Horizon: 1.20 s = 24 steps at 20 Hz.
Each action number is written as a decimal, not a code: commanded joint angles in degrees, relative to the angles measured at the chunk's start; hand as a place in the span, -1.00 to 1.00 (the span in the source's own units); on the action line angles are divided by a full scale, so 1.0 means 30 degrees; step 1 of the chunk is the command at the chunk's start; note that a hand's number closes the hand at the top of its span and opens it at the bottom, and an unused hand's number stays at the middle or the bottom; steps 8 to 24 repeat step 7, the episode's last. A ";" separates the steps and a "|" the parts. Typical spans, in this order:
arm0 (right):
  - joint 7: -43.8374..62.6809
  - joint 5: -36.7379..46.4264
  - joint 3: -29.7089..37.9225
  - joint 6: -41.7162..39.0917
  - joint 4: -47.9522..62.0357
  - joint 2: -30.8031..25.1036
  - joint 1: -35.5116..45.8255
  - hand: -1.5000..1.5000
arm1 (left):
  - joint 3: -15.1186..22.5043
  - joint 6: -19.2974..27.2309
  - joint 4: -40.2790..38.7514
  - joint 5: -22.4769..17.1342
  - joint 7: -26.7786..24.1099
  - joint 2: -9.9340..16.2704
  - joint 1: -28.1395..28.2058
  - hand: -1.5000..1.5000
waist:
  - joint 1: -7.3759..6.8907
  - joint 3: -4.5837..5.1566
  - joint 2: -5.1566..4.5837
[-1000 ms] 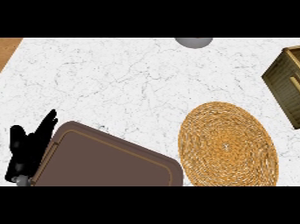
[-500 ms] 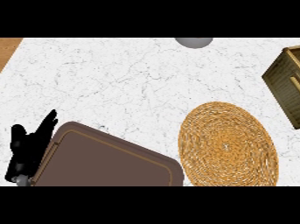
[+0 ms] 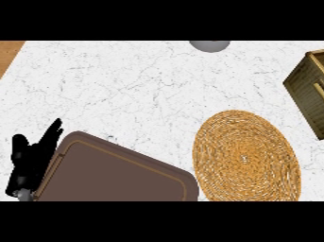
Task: Pick the eggplant from the placemat and place it in the basket
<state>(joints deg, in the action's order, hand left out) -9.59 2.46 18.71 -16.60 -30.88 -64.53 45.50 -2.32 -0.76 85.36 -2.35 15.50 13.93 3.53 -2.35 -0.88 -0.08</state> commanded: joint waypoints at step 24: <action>-0.0777 -0.0358 0.1782 -0.1307 0.4576 -0.3160 0.0240 -1.00 | 0.0531 -0.0333 -0.1173 -0.0026 0.0289 -0.0891 0.0767 0.00 | 0.0096 0.0209 -0.0368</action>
